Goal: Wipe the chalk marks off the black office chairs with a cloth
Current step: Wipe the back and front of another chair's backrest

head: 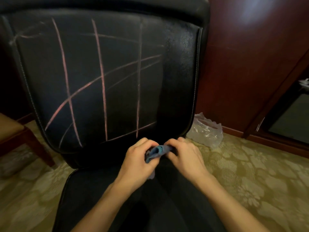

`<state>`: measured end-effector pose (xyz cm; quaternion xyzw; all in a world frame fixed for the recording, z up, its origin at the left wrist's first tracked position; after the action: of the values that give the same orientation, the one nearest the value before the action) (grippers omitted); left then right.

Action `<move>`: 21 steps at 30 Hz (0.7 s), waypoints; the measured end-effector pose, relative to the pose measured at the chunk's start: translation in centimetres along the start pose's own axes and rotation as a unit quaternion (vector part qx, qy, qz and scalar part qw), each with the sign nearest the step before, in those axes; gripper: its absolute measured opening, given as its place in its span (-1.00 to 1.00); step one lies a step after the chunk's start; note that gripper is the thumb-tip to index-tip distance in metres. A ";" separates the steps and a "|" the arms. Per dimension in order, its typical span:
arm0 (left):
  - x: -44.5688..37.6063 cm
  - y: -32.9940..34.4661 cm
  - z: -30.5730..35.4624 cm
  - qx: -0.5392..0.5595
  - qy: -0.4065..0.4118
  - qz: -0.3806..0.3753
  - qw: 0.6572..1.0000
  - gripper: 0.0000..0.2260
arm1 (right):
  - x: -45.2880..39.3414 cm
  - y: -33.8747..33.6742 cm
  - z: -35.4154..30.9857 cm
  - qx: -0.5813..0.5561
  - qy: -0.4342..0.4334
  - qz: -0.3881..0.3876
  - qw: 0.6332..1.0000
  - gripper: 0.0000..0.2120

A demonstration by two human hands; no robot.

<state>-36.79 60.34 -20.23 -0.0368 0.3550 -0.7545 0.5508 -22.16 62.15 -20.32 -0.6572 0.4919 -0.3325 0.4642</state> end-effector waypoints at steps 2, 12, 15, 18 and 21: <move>0.0 0.2 1.0 -0.039 0.023 0.019 0.999 -0.75 | 0.0 0.0 -0.2 -0.155 -0.027 -0.002 0.987 -0.72; 2.7 2.3 -5.4 0.474 -0.304 0.121 0.817 -0.43 | 0.7 -0.3 0.0 -0.628 -0.044 -0.014 0.777 -0.64; 2.1 4.3 -3.9 0.625 -0.287 0.034 0.725 -0.55 | 0.5 -0.3 -0.1 -0.665 -0.044 -0.023 0.745 -0.78; 1.4 3.6 -3.2 0.663 -0.223 0.048 0.713 -0.57 | 0.5 -0.7 -0.1 -0.639 -0.061 -0.018 0.767 -0.69; 0.5 2.5 -2.2 0.626 -0.187 0.033 0.756 -0.61 | 0.8 -1.5 0.0 -0.628 -0.074 -0.017 0.775 -0.66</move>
<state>-35.92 60.70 -23.52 0.1879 -0.3060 -0.7674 0.5311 -21.41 61.56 -18.99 -0.8334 0.5445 0.0918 -0.0223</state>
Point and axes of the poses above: each hand's wrist, its own x-axis away from the middle knuckle, its own y-axis out of the palm, z = x × y, the point moved 8 cm from there along -x, towards the middle knuckle, and after that the axes turned 12 degrees about -z, right-handed, at the moved point
